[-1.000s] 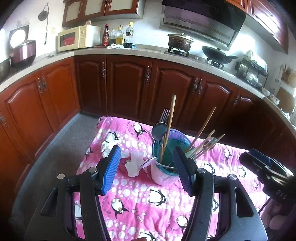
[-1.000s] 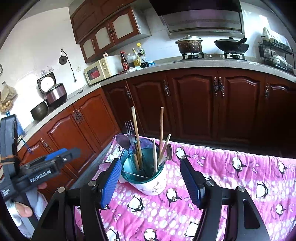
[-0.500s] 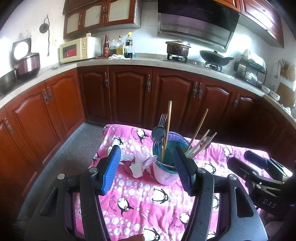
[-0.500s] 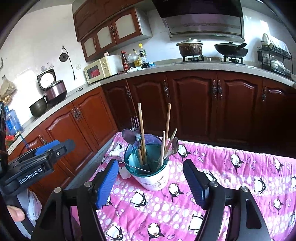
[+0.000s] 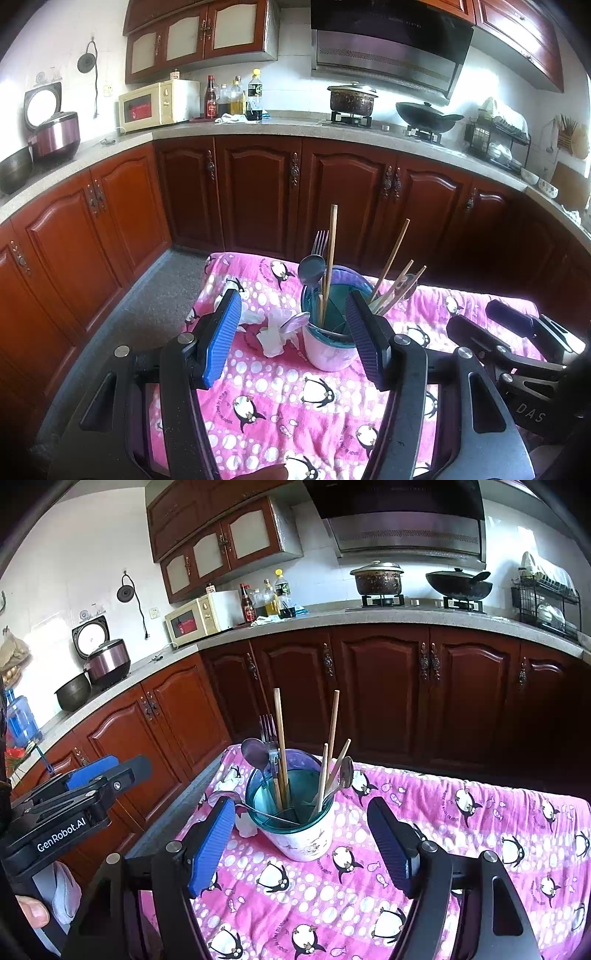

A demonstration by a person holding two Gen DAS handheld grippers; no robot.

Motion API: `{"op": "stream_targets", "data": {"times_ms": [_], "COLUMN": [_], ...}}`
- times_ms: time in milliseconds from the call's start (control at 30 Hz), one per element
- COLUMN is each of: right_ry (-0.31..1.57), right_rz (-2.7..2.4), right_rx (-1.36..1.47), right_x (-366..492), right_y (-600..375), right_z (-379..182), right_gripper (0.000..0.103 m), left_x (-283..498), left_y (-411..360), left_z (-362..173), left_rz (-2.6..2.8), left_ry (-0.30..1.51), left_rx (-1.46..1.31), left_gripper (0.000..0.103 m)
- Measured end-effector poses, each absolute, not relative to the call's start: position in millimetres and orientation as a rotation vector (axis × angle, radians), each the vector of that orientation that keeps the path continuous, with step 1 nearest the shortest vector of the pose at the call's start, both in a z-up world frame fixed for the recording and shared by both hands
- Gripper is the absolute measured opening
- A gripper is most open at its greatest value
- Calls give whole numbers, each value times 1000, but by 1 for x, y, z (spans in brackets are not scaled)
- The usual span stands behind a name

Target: Organize utensils

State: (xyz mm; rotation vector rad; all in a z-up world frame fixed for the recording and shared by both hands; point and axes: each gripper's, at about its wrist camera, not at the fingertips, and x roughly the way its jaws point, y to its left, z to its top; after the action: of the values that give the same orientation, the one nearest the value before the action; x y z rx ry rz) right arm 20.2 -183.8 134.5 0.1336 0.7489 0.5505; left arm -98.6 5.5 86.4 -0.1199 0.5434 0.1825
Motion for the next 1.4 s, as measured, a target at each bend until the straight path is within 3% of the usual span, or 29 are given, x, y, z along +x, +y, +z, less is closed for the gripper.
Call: {"op": "stream_targets", "data": {"times_ms": [1400], "right_ry": [785], "right_rz": [548], "right_rx": [134], "right_x": [27], "right_y": [-181], "right_z": [121], "right_gripper": [74], "left_x": [-91], "left_y": [8], "left_z": [81], "left_rz": [189], "left_ry": [550], "left_rx": [-109], "left_gripper": [59]}}
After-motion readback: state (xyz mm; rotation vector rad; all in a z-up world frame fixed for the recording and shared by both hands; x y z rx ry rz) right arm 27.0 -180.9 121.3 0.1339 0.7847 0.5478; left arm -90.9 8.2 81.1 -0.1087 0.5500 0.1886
